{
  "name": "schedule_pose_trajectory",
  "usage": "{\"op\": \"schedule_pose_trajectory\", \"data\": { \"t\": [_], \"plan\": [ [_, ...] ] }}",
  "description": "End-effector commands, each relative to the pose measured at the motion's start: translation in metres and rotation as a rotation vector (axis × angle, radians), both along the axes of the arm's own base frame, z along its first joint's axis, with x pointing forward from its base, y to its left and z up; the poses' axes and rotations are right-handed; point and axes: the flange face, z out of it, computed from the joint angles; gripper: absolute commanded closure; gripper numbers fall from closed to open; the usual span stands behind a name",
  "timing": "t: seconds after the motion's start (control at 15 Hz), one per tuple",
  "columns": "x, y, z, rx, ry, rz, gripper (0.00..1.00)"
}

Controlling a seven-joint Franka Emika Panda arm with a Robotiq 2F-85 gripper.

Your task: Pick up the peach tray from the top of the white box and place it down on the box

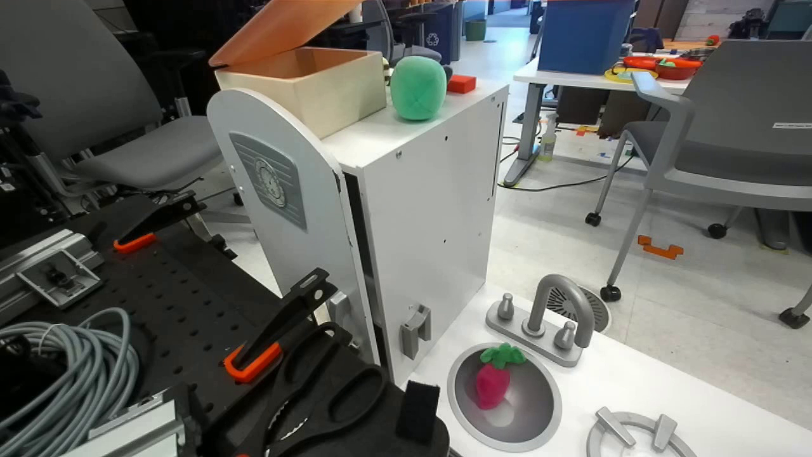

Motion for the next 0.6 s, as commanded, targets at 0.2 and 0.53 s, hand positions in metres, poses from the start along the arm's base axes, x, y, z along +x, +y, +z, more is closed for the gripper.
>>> {"op": "schedule_pose_trajectory", "data": {
  "t": [0.2, 0.53],
  "plan": [
    [-0.009, 0.008, 0.024, 0.048, -0.031, -0.020, 0.96],
    [-0.011, 0.010, 0.038, 0.054, -0.056, -0.021, 0.96]
  ]
}}
